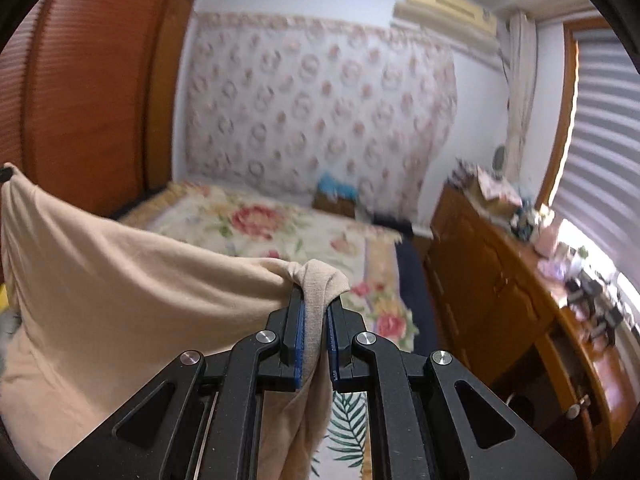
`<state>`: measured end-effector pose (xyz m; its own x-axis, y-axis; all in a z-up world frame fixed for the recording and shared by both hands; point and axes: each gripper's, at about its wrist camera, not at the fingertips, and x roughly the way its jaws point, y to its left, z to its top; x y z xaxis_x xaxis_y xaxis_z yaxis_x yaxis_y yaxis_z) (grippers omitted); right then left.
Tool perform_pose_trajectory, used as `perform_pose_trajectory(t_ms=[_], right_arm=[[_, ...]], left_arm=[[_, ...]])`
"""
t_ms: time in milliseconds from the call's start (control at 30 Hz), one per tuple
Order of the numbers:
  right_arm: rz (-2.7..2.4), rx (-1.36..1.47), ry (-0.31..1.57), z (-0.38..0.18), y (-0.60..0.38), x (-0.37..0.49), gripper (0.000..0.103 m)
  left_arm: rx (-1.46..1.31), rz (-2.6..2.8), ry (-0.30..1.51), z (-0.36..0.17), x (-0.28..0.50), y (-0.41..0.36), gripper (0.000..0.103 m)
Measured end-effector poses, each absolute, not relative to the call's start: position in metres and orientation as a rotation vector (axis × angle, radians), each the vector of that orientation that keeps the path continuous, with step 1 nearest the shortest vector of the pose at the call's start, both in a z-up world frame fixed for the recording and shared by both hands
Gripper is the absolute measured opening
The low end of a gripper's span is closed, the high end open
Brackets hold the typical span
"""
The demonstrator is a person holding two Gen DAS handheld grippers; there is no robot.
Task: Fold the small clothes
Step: 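Grasp the shirt hem with both tools and lift it high off the bed, then lower the lifted shirt onto the bed and open both tools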
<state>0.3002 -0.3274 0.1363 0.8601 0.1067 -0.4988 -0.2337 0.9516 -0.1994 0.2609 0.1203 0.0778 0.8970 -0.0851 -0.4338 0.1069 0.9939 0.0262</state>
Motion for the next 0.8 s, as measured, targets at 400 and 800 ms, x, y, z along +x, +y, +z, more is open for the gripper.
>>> perform_pose_trajectory(t_ms=[400, 800], right_arm=[[0.081, -0.223, 0.652, 0.069, -0.328, 0.339, 0.008], [0.141, -0.169, 0.689, 0.056, -0.334, 0.289, 0.039]], left_arm=[[0.042, -0.122, 0.577, 0.050, 0.271, 0.104, 0.023], [0.079, -0.201, 0.720, 0.004, 0.216, 0.096, 0.027]])
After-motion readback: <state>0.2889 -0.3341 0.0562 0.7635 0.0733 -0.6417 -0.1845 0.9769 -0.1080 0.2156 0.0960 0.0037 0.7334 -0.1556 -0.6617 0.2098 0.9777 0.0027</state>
